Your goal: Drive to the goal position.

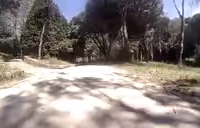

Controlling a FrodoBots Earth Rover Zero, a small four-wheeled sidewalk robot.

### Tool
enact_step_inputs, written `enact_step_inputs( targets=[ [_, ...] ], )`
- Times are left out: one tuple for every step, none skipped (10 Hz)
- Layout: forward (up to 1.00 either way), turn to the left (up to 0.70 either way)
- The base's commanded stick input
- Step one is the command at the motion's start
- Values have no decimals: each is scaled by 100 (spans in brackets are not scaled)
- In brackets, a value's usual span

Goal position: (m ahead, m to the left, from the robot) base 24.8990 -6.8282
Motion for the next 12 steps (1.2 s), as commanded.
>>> enact_step_inputs(
  targets=[
    [85,0],
    [85,0],
    [85,0],
    [85,0],
    [85,0],
    [85,11],
    [85,34],
    [85,34],
    [85,29],
    [85,0],
    [85,0],
    [85,0]
  ],
)
